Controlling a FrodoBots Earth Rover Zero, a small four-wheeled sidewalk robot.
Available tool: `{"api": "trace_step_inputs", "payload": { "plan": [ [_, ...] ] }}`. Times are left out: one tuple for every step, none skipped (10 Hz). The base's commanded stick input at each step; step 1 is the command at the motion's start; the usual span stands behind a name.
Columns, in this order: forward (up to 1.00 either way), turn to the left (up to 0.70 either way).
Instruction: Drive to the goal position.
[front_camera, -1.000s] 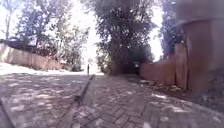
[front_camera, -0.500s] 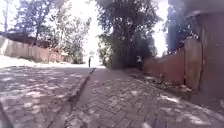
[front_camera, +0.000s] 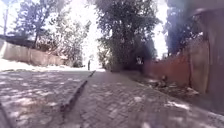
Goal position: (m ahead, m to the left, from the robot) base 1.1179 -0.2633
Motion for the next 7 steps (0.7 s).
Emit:
{"api": "trace_step_inputs", "payload": {
  "plan": [
    [0.7,0.0],
    [0.7,0.0],
    [0.7,0.0],
    [0.7,0.0],
    [0.7,0.0],
    [0.7,0.0],
    [0.7,0.0]
  ]
}}
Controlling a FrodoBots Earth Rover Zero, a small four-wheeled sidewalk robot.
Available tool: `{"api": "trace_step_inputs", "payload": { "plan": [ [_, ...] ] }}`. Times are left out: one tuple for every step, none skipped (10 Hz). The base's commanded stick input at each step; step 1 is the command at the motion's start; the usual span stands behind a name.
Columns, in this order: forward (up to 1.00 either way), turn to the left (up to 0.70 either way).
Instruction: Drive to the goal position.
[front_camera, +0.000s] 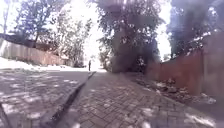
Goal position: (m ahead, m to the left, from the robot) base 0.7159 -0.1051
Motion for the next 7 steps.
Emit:
{"api": "trace_step_inputs", "payload": {
  "plan": [
    [0.7,0.0],
    [0.7,0.0],
    [0.7,0.0],
    [0.7,0.0],
    [0.7,0.0],
    [0.7,0.0],
    [0.7,0.0]
  ]
}}
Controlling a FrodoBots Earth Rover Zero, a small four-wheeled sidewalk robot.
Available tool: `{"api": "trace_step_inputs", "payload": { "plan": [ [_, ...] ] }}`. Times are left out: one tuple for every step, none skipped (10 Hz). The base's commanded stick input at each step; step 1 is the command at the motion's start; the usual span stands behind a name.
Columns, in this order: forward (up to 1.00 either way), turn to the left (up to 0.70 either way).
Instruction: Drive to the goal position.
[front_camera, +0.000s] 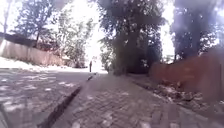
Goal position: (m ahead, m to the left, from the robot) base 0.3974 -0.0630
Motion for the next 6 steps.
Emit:
{"api": "trace_step_inputs", "payload": {
  "plan": [
    [0.7,0.02],
    [0.7,0.04],
    [0.7,0.06],
    [0.7,0.09],
    [0.7,0.09],
    [0.7,0.07]
  ]
}}
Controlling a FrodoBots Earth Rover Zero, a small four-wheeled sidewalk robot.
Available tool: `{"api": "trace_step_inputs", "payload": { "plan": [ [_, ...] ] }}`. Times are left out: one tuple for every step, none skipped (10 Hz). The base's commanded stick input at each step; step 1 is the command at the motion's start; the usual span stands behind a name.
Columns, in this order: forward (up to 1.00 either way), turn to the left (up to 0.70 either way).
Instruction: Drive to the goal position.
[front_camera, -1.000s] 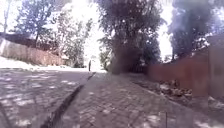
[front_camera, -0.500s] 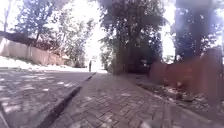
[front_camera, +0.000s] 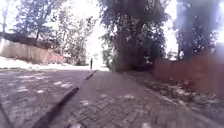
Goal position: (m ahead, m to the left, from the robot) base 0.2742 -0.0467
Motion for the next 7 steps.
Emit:
{"api": "trace_step_inputs", "payload": {
  "plan": [
    [0.7,0.04],
    [0.7,0.02],
    [0.7,0.0],
    [0.7,0.0],
    [0.7,0.0],
    [0.7,0.0],
    [0.7,0.0]
  ]
}}
